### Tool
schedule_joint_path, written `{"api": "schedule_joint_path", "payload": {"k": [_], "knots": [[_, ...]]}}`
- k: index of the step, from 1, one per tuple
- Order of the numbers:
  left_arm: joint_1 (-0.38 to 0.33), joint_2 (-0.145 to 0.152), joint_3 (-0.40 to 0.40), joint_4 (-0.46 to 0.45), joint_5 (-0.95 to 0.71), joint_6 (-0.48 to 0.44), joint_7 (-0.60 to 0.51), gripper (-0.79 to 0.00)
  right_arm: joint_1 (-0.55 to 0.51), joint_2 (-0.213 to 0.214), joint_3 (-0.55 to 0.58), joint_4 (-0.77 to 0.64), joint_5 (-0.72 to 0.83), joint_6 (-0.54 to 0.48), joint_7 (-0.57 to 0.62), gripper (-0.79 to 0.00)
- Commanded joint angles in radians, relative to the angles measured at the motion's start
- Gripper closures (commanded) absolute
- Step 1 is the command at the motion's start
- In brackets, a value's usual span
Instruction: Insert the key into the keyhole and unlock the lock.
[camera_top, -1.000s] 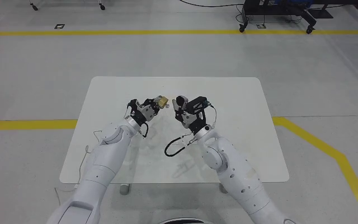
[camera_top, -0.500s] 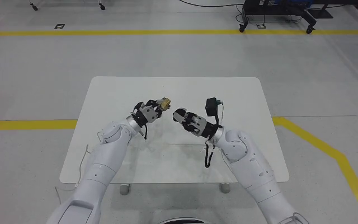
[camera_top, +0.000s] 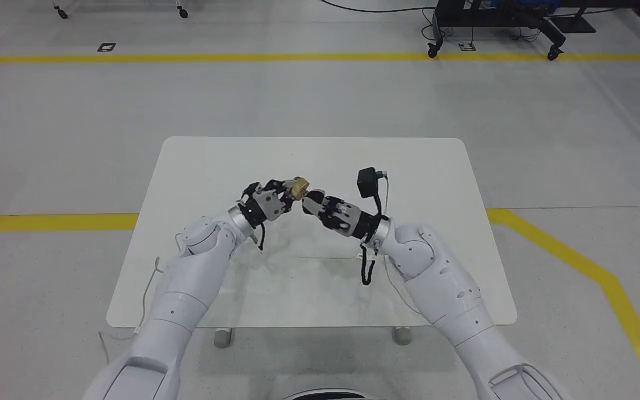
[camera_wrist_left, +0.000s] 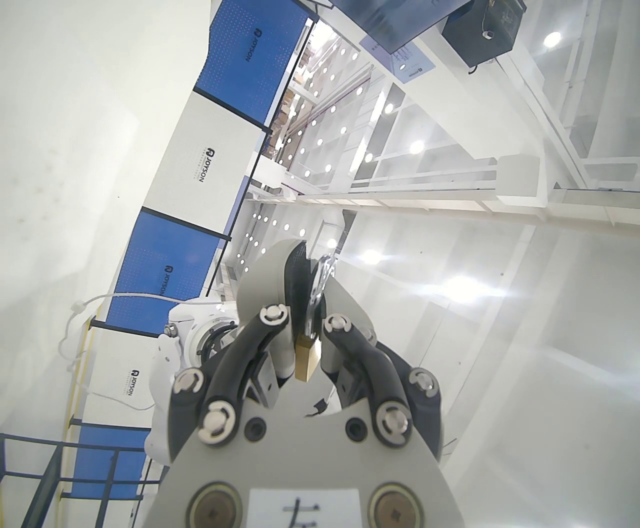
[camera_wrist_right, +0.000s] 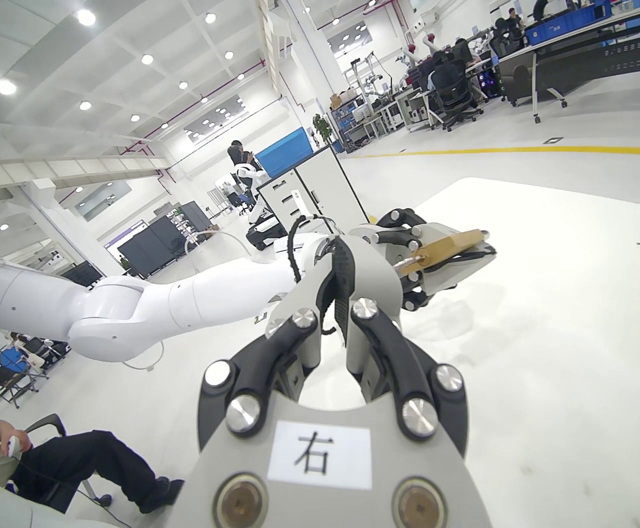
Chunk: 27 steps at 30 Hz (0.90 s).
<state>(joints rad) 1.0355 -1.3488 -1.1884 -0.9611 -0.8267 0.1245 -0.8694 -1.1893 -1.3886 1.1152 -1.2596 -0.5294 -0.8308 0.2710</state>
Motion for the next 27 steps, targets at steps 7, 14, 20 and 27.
{"api": "schedule_joint_path", "payload": {"k": [7,14,20,27], "knots": [[0.006,0.002,-0.002,-0.009,-0.003,-0.001,-0.019,0.000,0.023,-0.002,-0.016,0.034,0.011,0.043,-0.015,0.000],[0.008,0.003,-0.001,-0.013,0.005,-0.013,-0.026,0.000,0.040,-0.003,-0.028,0.060,0.026,0.058,-0.019,0.000],[0.013,0.005,-0.006,-0.020,0.015,-0.054,-0.021,0.000,0.027,0.004,-0.020,0.037,0.025,0.024,-0.037,-0.268],[0.023,0.012,-0.023,-0.040,0.070,-0.165,-0.002,0.000,-0.019,0.017,0.004,-0.044,-0.045,-0.012,-0.058,-0.785]]}}
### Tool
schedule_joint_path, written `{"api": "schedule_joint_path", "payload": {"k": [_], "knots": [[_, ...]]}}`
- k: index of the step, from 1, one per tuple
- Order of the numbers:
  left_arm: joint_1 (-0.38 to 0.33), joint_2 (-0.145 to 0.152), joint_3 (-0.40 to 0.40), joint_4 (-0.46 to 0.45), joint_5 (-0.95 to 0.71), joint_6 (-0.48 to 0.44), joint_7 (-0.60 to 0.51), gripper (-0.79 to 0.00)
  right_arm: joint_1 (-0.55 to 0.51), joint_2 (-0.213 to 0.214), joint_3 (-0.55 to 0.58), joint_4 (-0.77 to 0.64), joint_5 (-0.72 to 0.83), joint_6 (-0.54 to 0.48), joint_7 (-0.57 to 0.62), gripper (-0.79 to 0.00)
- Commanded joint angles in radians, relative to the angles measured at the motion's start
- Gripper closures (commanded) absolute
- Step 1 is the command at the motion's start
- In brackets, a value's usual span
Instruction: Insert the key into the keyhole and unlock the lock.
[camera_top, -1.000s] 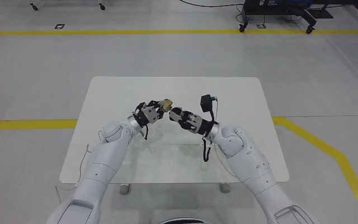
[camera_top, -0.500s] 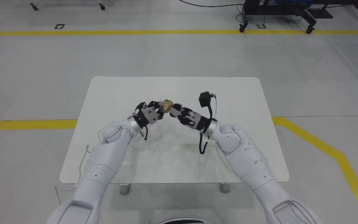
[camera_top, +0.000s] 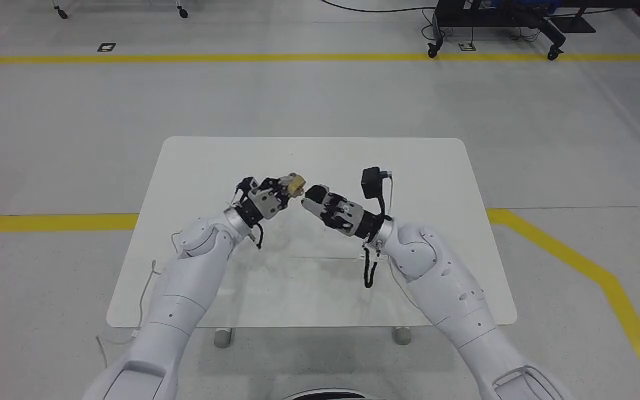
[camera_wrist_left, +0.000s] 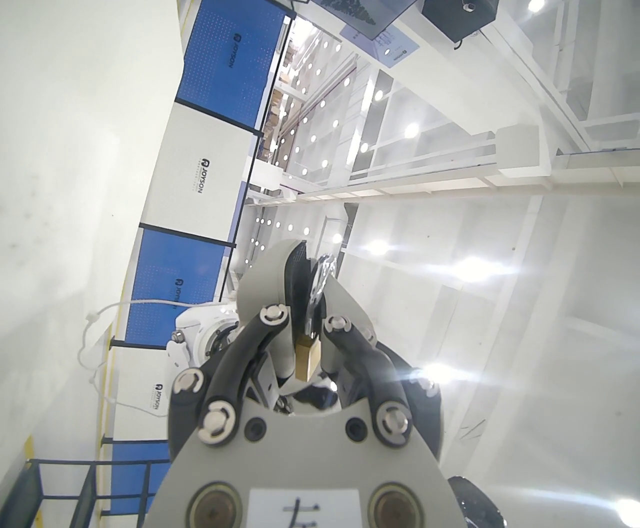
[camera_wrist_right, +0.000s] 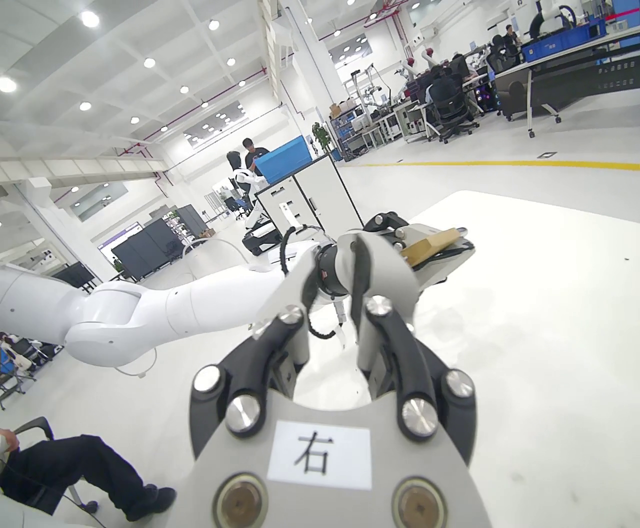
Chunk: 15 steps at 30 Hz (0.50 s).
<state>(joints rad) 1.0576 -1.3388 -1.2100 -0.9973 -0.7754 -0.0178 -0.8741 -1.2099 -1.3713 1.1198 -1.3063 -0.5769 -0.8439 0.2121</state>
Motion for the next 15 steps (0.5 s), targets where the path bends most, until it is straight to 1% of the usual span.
{"api": "schedule_joint_path", "payload": {"k": [1,9,10,11,12,13,15], "knots": [[0.001,0.002,-0.001,-0.003,0.019,-0.022,0.003,0.000,0.001,0.000,-0.001,0.003,0.002,0.001,0.001,-0.785],[0.001,0.002,-0.001,-0.003,0.019,-0.022,0.003,0.000,0.001,0.000,-0.001,0.003,0.002,0.001,0.001,-0.785],[0.003,0.005,-0.002,-0.010,0.068,-0.045,0.047,0.000,0.001,0.000,0.004,-0.002,-0.022,0.037,-0.003,-0.785],[0.008,0.009,0.001,-0.025,0.145,-0.077,0.106,0.000,0.002,0.002,0.006,-0.016,-0.081,0.089,-0.007,-0.785],[0.019,0.011,0.004,-0.048,0.185,-0.092,0.140,0.000,-0.001,0.002,0.001,-0.037,-0.145,0.125,-0.014,-0.785],[0.031,0.013,0.001,-0.070,0.211,-0.103,0.173,0.000,-0.006,0.004,-0.004,-0.053,-0.205,0.150,-0.019,-0.785],[0.051,0.022,-0.002,-0.118,0.355,-0.130,0.287,0.000,-0.015,0.008,-0.014,-0.082,-0.328,0.196,-0.020,-0.785]]}}
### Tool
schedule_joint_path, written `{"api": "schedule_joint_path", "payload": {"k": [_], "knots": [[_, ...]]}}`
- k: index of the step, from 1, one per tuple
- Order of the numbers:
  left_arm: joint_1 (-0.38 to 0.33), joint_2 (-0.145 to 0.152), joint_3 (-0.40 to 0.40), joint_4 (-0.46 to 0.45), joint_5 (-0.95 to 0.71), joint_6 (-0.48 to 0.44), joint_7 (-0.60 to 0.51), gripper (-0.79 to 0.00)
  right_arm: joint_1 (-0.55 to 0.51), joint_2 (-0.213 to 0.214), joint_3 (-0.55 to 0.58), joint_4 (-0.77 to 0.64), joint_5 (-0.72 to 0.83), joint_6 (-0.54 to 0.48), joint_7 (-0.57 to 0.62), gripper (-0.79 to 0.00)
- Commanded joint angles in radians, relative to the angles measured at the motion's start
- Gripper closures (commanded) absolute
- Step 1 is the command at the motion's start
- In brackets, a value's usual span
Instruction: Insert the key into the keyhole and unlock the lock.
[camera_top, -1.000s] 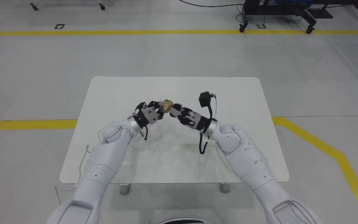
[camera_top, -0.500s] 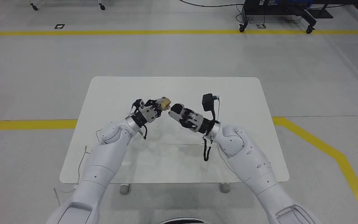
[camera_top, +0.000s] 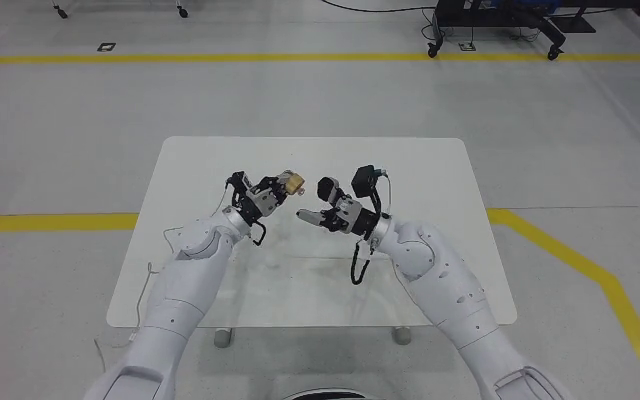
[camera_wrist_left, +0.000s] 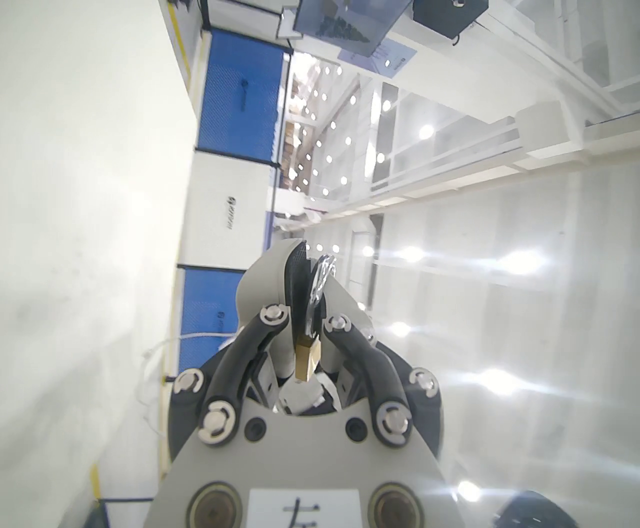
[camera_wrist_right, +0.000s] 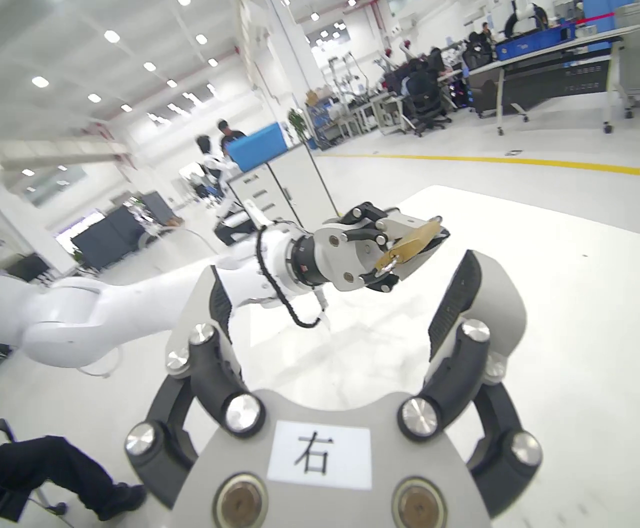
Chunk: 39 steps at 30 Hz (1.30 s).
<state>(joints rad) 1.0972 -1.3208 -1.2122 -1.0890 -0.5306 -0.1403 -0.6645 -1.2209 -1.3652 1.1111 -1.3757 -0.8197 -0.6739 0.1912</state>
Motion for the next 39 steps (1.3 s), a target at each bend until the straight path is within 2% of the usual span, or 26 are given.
{"api": "schedule_joint_path", "payload": {"k": [1,3,4,5,6,9,13,19,21,23,24,25,27,28,32,36,39], "knots": [[0.027,0.006,-0.002,-0.055,0.134,-0.003,0.109,0.000,-0.007,0.004,-0.009,-0.026,-0.138,0.043,0.001,-0.748],[0.049,0.013,-0.006,-0.107,0.249,0.004,0.200,0.000,-0.012,0.010,-0.015,-0.052,-0.246,0.070,0.002,-0.733],[0.063,0.014,-0.006,-0.132,0.264,0.014,0.218,0.000,-0.015,0.012,-0.017,-0.063,-0.298,0.081,-0.001,-0.699],[0.075,0.015,-0.008,-0.153,0.273,0.025,0.230,0.000,-0.020,0.015,-0.018,-0.074,-0.345,0.094,-0.011,-0.760],[0.083,0.017,-0.010,-0.170,0.290,0.036,0.242,0.000,-0.024,0.018,-0.018,-0.087,-0.399,0.113,-0.023,-0.785],[0.104,0.021,-0.013,-0.210,0.344,0.065,0.276,0.000,-0.054,0.026,-0.028,-0.131,-0.584,0.209,-0.042,-0.785],[0.127,0.019,-0.018,-0.240,0.273,0.096,0.245,0.000,-0.058,0.027,-0.030,-0.134,-0.595,0.217,-0.043,-0.785],[0.127,0.019,-0.018,-0.240,0.273,0.096,0.245,0.000,-0.058,0.027,-0.030,-0.134,-0.595,0.217,-0.043,-0.785],[0.130,0.019,-0.017,-0.241,0.276,0.097,0.251,0.000,-0.058,0.027,-0.040,-0.132,-0.645,0.254,-0.021,-0.785],[0.133,0.018,-0.011,-0.244,0.277,0.108,0.254,0.000,-0.051,0.030,-0.066,-0.141,-0.746,0.253,-0.048,-0.785],[0.133,0.018,-0.008,-0.243,0.277,0.114,0.252,0.000,-0.049,0.033,-0.073,-0.138,-0.813,0.274,-0.049,-0.533],[0.131,0.017,-0.005,-0.242,0.277,0.119,0.247,0.000,-0.048,0.035,-0.085,-0.140,-0.865,0.281,-0.054,-0.366],[0.123,0.016,-0.001,-0.238,0.276,0.131,0.240,0.000,-0.046,0.039,-0.096,-0.139,-0.939,0.289,-0.080,-0.256],[0.120,0.016,0.001,-0.236,0.274,0.135,0.237,0.000,-0.048,0.041,-0.098,-0.139,-0.964,0.291,-0.100,-0.169],[0.104,0.014,0.007,-0.226,0.248,0.169,0.207,0.000,-0.053,0.053,-0.102,-0.150,-1.087,0.293,-0.152,-0.129],[0.089,0.014,0.010,-0.216,0.237,0.210,0.180,0.000,-0.056,0.061,-0.105,-0.166,-1.176,0.309,-0.170,-0.182],[0.085,0.014,0.010,-0.215,0.232,0.227,0.174,0.000,-0.059,0.066,-0.106,-0.182,-1.232,0.319,-0.175,-0.188]]}}
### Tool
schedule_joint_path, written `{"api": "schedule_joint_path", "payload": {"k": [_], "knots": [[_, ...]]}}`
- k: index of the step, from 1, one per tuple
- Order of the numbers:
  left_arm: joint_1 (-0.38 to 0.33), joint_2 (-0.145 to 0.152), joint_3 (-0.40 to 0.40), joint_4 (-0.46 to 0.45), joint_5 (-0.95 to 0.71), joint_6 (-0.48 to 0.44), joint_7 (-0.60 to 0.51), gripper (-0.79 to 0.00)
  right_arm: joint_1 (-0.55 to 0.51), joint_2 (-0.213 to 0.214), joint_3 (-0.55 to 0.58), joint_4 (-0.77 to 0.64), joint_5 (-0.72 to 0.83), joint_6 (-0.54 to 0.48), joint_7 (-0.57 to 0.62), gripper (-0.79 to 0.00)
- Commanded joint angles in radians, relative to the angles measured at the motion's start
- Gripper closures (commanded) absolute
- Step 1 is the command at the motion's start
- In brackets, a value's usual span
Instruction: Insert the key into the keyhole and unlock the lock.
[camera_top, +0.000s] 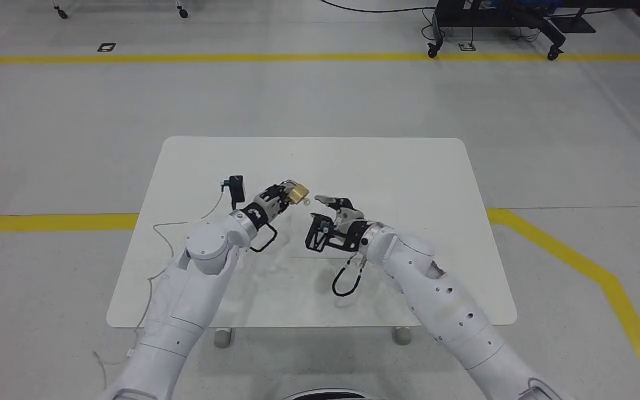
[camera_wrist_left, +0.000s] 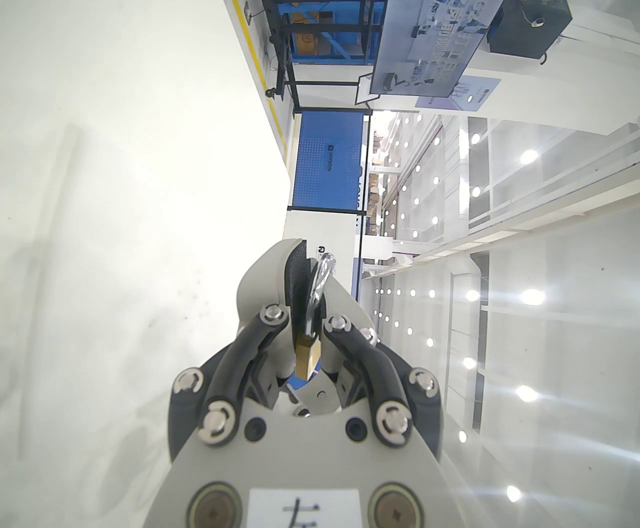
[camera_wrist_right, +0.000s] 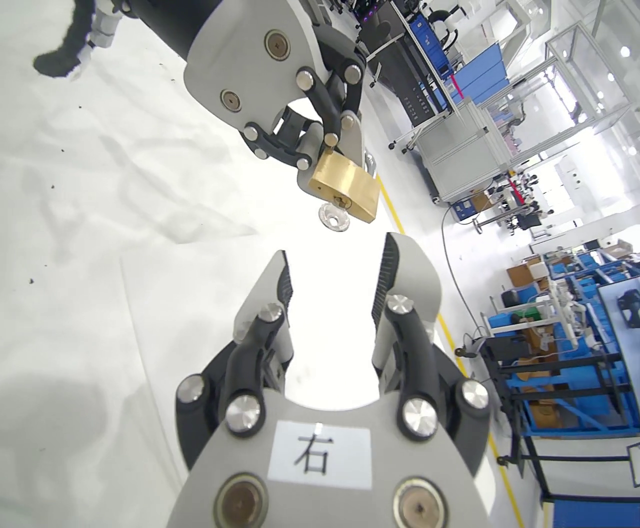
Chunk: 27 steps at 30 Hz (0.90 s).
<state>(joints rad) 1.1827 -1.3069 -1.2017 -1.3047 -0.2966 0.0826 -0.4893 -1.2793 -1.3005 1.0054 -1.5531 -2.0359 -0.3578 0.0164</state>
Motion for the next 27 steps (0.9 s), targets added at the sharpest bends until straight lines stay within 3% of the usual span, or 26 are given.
{"api": "schedule_joint_path", "payload": {"k": [1,6,19,24,27], "knots": [[-0.001,0.000,-0.001,0.001,-0.002,0.007,0.000,0.000,-0.002,0.003,-0.001,-0.010,-0.033,0.005,0.002,-0.188],[-0.003,0.001,0.000,0.004,-0.002,0.022,-0.005,0.000,-0.008,0.009,-0.017,-0.045,-0.116,0.008,-0.009,-0.256],[-0.005,0.001,0.004,0.011,-0.010,0.016,-0.019,0.000,0.023,0.002,-0.078,-0.061,-0.215,-0.021,0.065,-0.268],[-0.003,0.001,0.004,0.009,-0.014,0.010,-0.025,0.000,0.049,-0.007,-0.099,-0.034,-0.210,-0.020,0.093,-0.166],[0.000,0.002,0.002,0.004,-0.015,-0.001,-0.024,0.000,0.060,-0.012,-0.107,-0.020,-0.205,-0.016,0.105,-0.055]]}}
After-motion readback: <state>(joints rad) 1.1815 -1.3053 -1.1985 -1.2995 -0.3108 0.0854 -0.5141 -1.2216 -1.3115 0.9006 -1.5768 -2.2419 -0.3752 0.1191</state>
